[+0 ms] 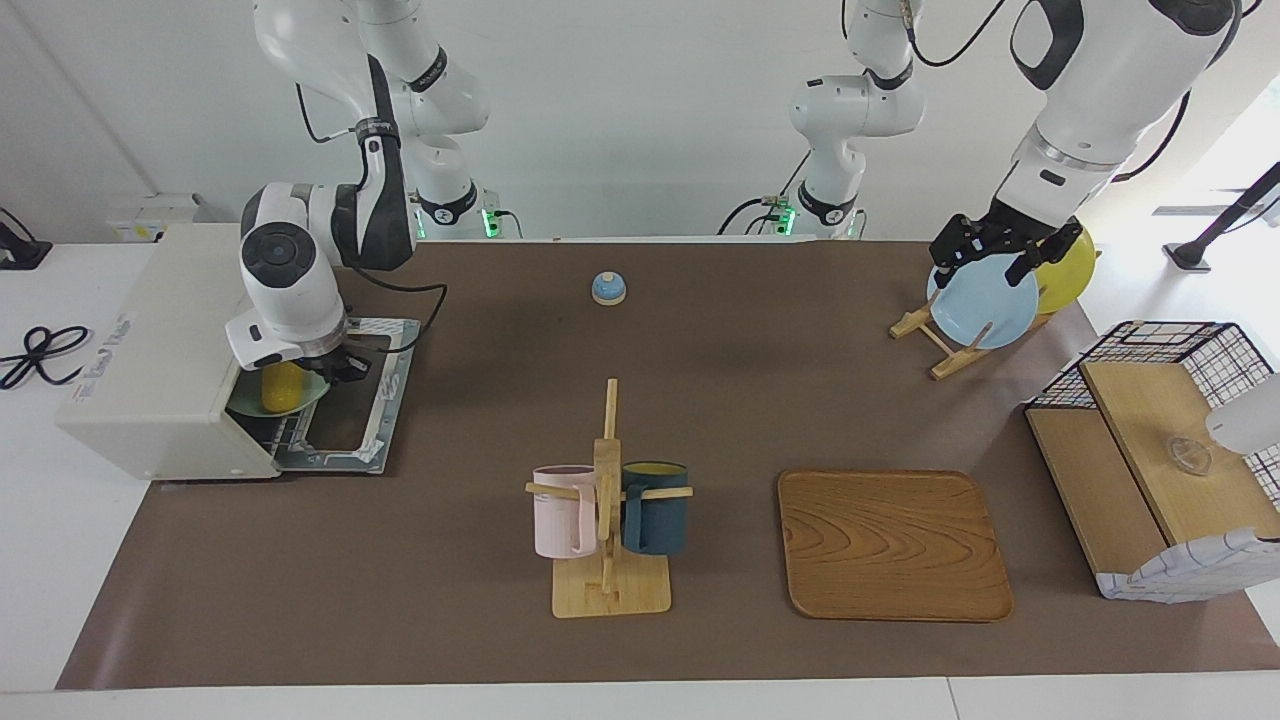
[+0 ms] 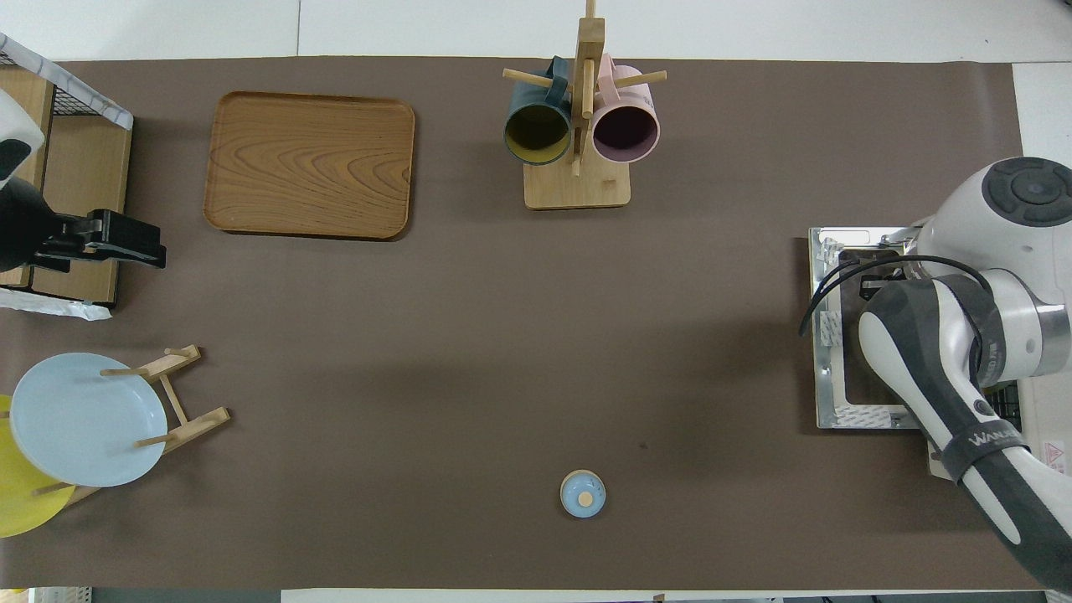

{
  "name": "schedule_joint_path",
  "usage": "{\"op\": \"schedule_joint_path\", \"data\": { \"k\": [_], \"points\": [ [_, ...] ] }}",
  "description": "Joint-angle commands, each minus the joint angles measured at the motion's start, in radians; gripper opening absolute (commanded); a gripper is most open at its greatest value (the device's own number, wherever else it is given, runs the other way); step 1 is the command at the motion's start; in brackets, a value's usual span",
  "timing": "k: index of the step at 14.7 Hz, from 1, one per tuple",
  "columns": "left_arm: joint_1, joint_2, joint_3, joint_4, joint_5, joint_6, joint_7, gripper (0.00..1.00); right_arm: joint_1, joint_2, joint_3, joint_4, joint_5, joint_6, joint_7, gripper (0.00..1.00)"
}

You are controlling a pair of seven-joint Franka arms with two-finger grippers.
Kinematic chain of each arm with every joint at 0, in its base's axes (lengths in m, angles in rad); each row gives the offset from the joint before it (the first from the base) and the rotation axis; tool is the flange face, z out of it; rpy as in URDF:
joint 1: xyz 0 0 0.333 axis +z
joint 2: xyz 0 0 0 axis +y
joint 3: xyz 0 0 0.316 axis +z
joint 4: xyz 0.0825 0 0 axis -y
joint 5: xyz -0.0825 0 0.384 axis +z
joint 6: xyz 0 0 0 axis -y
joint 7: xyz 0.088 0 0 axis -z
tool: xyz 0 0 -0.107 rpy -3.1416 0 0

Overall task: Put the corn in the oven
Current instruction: 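Lower the corn into the oven and open the right gripper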

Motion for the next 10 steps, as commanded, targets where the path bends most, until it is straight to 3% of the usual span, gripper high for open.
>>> {"op": "schedule_joint_path", "data": {
  "k": [1,8,10],
  "points": [
    [0.002,-0.016,-0.002,-0.013,0.024,-0.006,0.006,1.0,-0.02,-0.016,0.006,-0.027,-0.023,0.034,-0.035,0.05],
    [0.002,-0.016,-0.002,-0.013,0.024,-0.006,0.005,1.0,-0.012,-0.013,0.011,-0.017,-0.022,0.019,-0.046,0.24],
    [0.002,-0.016,-0.002,-0.013,0.024,-0.006,0.005,1.0,-0.011,-0.011,0.014,0.002,-0.02,-0.002,-0.047,0.25]
  ]
}}
